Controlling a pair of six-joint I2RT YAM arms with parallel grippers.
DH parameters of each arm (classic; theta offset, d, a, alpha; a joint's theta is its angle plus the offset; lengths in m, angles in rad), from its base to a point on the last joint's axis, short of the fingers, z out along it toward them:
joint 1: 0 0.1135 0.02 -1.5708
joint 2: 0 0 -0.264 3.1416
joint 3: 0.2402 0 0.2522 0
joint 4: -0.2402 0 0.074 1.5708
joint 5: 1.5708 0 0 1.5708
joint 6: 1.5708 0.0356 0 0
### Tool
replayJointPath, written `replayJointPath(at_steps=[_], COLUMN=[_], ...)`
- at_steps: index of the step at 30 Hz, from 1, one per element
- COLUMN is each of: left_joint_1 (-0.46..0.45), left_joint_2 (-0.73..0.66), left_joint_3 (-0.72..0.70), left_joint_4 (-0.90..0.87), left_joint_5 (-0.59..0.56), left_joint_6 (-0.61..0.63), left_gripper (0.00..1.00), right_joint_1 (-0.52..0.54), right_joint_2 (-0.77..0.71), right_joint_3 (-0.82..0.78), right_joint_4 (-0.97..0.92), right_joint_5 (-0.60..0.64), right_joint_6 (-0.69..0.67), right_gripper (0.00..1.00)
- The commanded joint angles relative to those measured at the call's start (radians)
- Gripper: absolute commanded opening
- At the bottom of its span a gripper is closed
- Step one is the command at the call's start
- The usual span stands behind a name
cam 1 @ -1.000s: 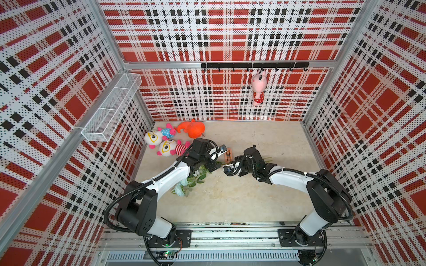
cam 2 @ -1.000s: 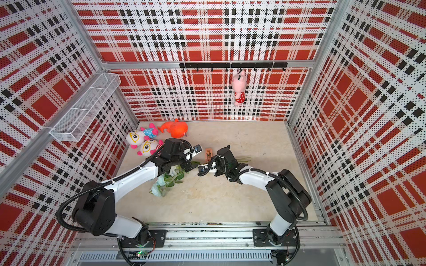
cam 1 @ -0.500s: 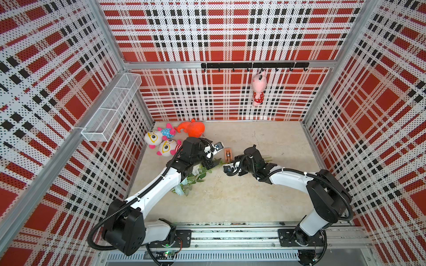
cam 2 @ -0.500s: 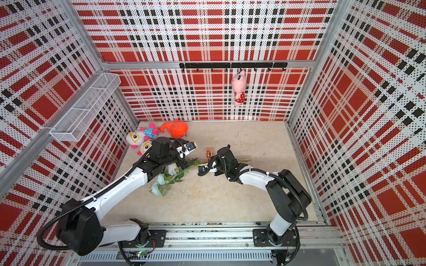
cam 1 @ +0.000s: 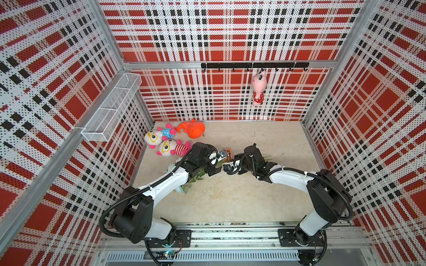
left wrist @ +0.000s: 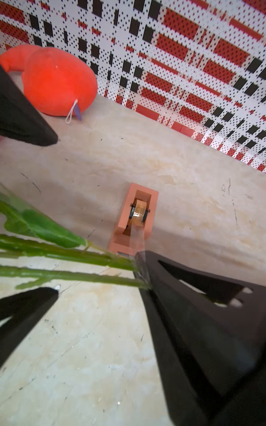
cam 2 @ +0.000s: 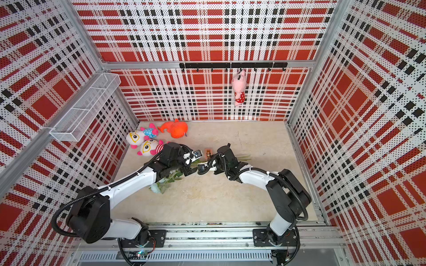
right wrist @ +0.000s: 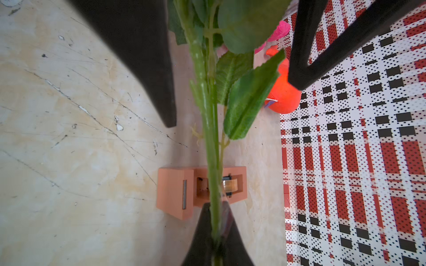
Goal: Wrap bouquets with tape
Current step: Wrap the tape around the bouquet.
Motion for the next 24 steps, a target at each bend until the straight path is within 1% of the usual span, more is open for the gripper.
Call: replayJointPath(at_steps=[1, 4, 7, 11, 14, 16, 19, 21, 24], left_joint_1=[-0.007, -0.006, -0.005, 0.001, 0.0, 0.001, 0.002, 0.001, -0.005], left_joint_2=[0.042, 0.073, 0.096, 0.106, 0.109, 0.108, 0.099, 0.091, 0.088], left_joint_3=[0.044, 0.068, 0.085, 0.091, 0.096, 0.097, 0.089, 0.085, 0.081], left_joint_4=[-0.012, -0.016, -0.025, -0.038, -0.051, -0.057, -0.062, -0.063, -0.063], left_joint_5=[-0.024, -0.017, -0.014, -0.005, 0.003, 0.009, 0.021, 0.023, 0.011], left_joint_6=[0.03, 0.038, 0.045, 0.049, 0.053, 0.055, 0.06, 0.063, 0.068], left_gripper=[0.99, 0.95, 0.86, 0.78, 0.67, 0.63, 0.53, 0.49, 0.41], right_joint_1=[0.001, 0.002, 0.001, 0.0, -0.002, -0.002, -0.002, -0.003, -0.003], right_joint_2=[0.003, 0.004, 0.002, 0.001, 0.004, 0.001, 0.001, 0.0, -0.001], right_joint_3=[0.024, 0.022, 0.007, -0.004, 0.004, 0.001, -0.006, -0.009, -0.018], right_joint_4=[0.054, 0.058, 0.081, 0.103, 0.093, 0.096, 0.103, 0.104, 0.11], right_joint_5=[-0.06, -0.056, -0.047, -0.048, -0.048, -0.048, -0.04, -0.035, -0.028], right_joint_6=[-0.005, -0.008, -0.01, -0.007, -0.009, -0.006, -0.004, -0.001, -0.002], right_gripper=[0.0, 0.0, 0.0, 0.0, 0.0, 0.0, 0.0, 0.0, 0.0])
